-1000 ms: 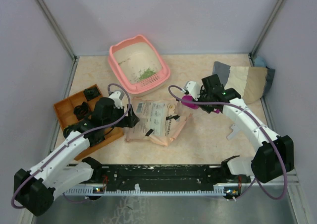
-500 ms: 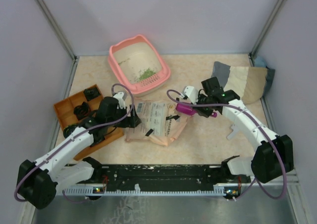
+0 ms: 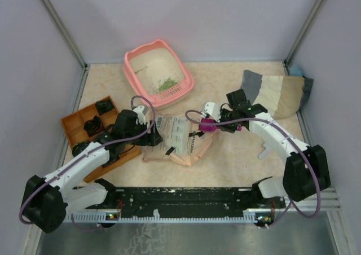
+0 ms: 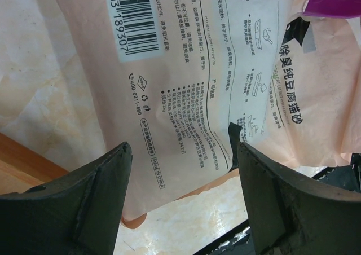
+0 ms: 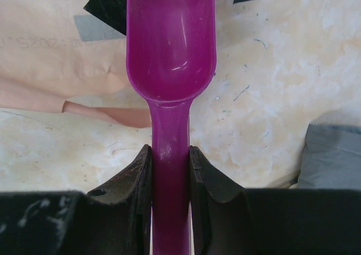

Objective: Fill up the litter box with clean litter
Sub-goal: 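Scoop the cat litter from the cat litter bag.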

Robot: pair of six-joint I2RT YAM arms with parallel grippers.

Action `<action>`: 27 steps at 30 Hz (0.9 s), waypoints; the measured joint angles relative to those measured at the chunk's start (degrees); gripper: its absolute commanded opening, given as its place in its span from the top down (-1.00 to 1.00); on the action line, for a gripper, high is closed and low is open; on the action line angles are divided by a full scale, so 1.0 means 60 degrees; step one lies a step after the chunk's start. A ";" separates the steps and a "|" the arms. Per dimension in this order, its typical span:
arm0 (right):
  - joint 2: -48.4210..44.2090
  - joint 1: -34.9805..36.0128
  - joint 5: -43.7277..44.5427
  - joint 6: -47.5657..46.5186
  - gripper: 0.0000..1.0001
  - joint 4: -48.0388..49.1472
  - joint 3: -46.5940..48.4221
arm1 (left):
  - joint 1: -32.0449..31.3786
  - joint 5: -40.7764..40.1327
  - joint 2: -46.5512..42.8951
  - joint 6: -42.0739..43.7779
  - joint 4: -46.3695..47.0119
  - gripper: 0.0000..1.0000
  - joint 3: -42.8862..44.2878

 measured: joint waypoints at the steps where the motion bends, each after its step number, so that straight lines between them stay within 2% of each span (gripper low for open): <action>1: 0.0113 0.0000 -0.0047 -0.0120 1.00 0.0102 0.0000 | 0.0000 0.0029 0.0015 -0.0004 0.0000 -0.60 -0.0015; 15: 0.1300 0.0000 -0.0393 -0.2029 1.00 0.0838 0.0175 | 0.0000 0.0284 0.0259 -0.0007 0.0306 -0.58 -0.0310; 27: 0.2124 0.0248 -0.1056 -0.2758 1.00 0.1056 0.0637 | 0.0004 0.0459 0.0612 -0.0011 0.0630 -0.57 -0.0310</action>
